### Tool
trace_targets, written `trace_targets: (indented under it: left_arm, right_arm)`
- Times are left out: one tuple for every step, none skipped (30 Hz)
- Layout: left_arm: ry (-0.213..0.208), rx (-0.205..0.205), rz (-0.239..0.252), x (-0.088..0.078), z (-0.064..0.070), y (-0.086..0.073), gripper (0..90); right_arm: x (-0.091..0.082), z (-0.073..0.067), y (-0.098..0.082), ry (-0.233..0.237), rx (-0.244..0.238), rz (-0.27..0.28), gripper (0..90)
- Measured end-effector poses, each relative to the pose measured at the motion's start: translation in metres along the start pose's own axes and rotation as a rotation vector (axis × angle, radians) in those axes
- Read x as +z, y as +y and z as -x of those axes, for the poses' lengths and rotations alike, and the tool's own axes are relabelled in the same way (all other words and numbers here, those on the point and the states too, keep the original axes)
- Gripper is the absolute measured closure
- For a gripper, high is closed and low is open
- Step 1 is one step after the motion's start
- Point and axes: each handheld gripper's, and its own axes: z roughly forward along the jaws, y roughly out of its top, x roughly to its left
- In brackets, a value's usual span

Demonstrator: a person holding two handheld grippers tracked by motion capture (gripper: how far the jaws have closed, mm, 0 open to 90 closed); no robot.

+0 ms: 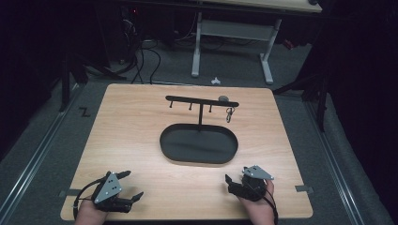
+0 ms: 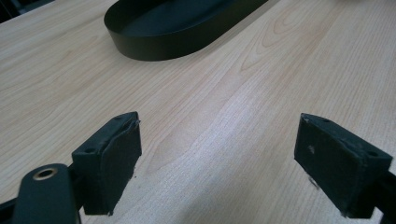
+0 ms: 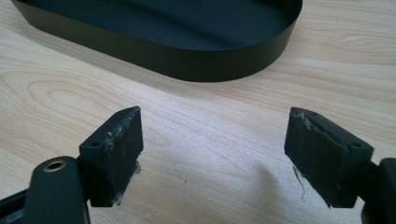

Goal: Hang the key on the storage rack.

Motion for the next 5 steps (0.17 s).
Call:
trace_targets:
  left_arm:
    - [0.000,0.000,-0.001,-0.0003,0.0000,-0.0002,15.3]
    - [0.001,0.000,0.000,-0.0004,0.0001,-0.0005,15.4]
    - [0.001,-0.001,-0.001,-0.0005,0.0002,-0.0007,15.4]
    - [0.001,-0.001,-0.001,-0.0007,0.0002,-0.0009,15.3]
    - [0.001,-0.001,-0.001,-0.0007,0.0002,-0.0009,15.3]
  right_arm:
    - [0.0003,0.0003,0.0003,0.000,-0.004,0.002,19.7]
    - [0.0003,0.0001,0.0007,0.002,-0.001,0.002,19.9]
    - [0.0003,0.0002,0.0010,0.004,0.000,0.004,20.0]
    - [0.0002,-0.0002,0.0013,0.005,0.007,0.004,20.0]
    - [0.0002,-0.0002,0.0014,0.004,0.008,0.004,20.0]
